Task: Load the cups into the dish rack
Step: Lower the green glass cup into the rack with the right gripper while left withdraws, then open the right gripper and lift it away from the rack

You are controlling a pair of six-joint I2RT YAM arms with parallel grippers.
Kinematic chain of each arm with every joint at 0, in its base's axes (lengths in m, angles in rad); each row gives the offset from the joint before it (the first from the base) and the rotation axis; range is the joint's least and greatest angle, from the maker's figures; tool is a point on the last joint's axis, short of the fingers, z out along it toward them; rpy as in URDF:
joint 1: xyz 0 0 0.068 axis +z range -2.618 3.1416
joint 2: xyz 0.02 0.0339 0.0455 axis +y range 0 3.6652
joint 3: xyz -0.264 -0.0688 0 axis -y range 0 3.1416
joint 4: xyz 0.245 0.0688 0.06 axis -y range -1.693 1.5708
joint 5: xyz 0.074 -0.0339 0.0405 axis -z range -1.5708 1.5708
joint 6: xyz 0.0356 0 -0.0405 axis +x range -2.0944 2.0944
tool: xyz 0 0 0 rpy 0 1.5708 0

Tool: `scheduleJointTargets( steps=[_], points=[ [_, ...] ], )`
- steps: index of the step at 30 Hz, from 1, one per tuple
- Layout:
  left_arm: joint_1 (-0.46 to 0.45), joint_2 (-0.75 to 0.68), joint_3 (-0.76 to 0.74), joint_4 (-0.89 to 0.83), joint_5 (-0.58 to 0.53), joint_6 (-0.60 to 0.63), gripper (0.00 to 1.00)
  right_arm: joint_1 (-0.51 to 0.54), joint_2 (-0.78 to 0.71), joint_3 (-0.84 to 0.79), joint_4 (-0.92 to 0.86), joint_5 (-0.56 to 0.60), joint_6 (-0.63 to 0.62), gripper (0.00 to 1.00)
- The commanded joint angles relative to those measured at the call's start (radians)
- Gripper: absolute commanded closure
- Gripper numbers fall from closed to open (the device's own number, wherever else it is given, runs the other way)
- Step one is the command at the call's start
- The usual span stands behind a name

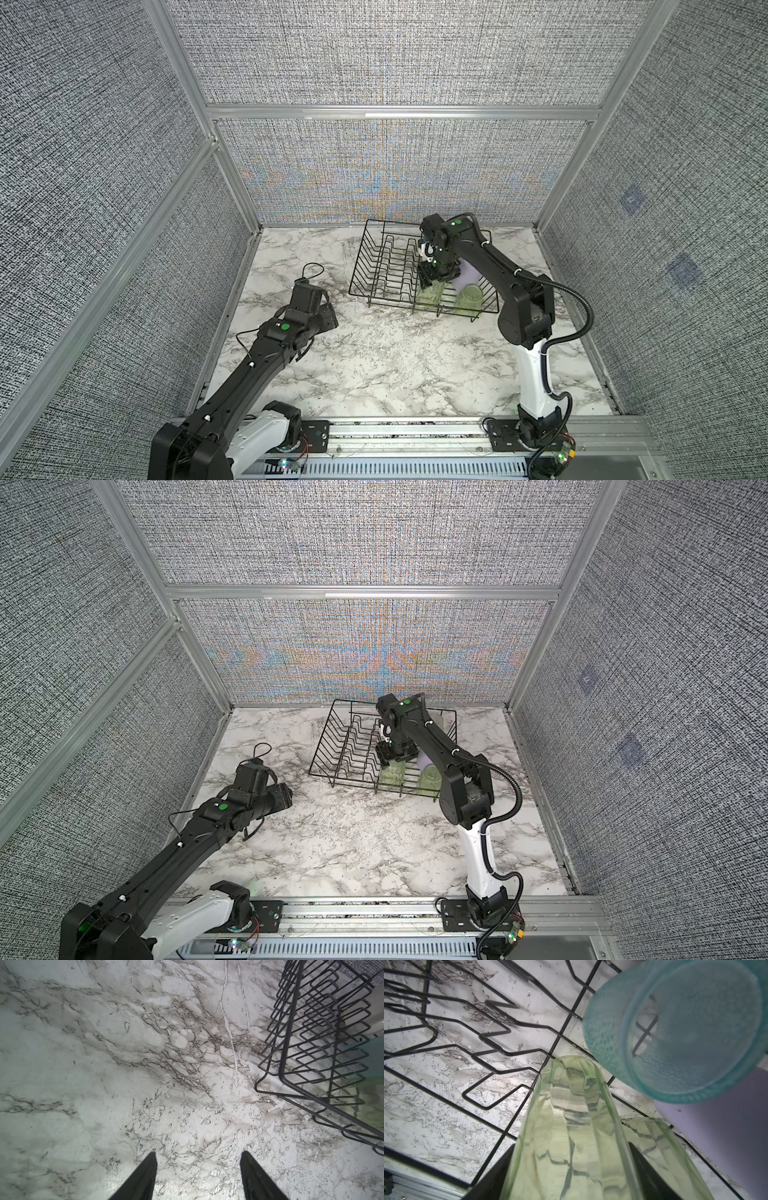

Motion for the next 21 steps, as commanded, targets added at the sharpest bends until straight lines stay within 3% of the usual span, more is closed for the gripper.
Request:
scheduleJointTargets(
  steps=[1, 5, 8, 15, 21],
  points=[
    [0.001, -0.018, 0.005, 0.005, -0.051, -0.017, 0.35, -0.001, -0.011, -0.007, 0.003, 0.015, -0.005, 0.31],
    [0.001, -0.046, -0.035, 0.042, -0.072, -0.069, 0.35, 0.000, -0.016, -0.006, 0.001, 0.028, -0.004, 0.28],
    [0.001, -0.053, -0.062, 0.073, -0.056, -0.100, 0.35, 0.000, -0.024, -0.009, 0.012, 0.028, -0.005, 0.09],
    [0.001, -0.066, -0.043, 0.018, -0.152, -0.138, 0.32, 0.000, -0.077, -0.040, 0.036, 0.032, -0.012, 0.08],
    [0.001, -0.100, -0.034, 0.040, -0.200, -0.094, 0.24, 0.000, -0.253, -0.147, 0.131, 0.008, 0.003, 0.08]
  ],
)
